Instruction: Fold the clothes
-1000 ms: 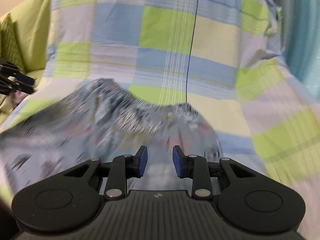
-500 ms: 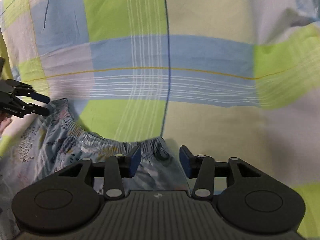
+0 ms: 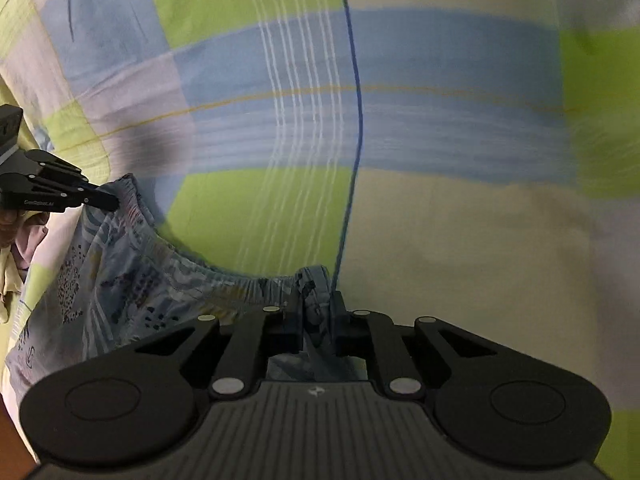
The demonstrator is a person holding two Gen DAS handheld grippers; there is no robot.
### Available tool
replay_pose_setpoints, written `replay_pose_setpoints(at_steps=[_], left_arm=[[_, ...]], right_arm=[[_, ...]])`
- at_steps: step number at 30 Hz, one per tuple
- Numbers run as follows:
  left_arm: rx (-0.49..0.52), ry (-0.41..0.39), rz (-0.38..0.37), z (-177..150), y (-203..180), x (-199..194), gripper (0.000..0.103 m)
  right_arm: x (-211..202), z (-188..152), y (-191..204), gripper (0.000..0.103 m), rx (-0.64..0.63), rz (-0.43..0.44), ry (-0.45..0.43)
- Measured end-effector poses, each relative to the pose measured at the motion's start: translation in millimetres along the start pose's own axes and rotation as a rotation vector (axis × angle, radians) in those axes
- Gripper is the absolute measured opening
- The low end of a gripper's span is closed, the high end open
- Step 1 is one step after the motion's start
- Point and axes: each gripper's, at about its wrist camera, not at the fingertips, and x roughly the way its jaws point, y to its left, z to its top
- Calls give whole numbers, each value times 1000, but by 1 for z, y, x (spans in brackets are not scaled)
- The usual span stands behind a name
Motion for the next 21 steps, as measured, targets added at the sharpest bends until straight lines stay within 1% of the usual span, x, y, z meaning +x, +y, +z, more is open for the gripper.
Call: replay_pose_setpoints(at_steps=[1,4,5,7,8,9,10,12,13,14,16,19,21], left_arm=[[-1,-14,6,2,1,-6,0],[0,-63,56,13,8,-14,0],[-7,-82,83,17,11,-14,0],[-27,-87,120,21,17,-10,0],[-28,-62,129,22,19,-5,1],[-19,-32,142,21,20,2,2],[-5,-12,164,18,20,7,5],[1,21,214,10,21,11,11],[-13,22,220,4,22,8,14],[-27,24,225,-2,24,4,15],[-50,41,223,-18,26,-9,15],[-113,90,195,-50,27,-28,16],[-146,140,183,-72,22,-38,17]], right_arm=[[-5,8,3,10,-14,-8,-20],[-15,33,9,10,-58,-33,-79],[-13,40,11,10,-69,-41,-95],[-6,56,14,10,-78,-56,-127],[0,64,13,10,-70,-57,-130],[9,70,11,12,-59,-62,-117],[21,73,9,17,-46,-74,-91],[39,70,11,35,-65,-152,-54],[43,66,14,35,-77,-187,-49],[40,60,17,35,-79,-205,-61],[25,45,27,35,-83,-220,-95],[0,12,42,35,-29,-189,-121],[-7,-10,53,35,23,-174,-88]])
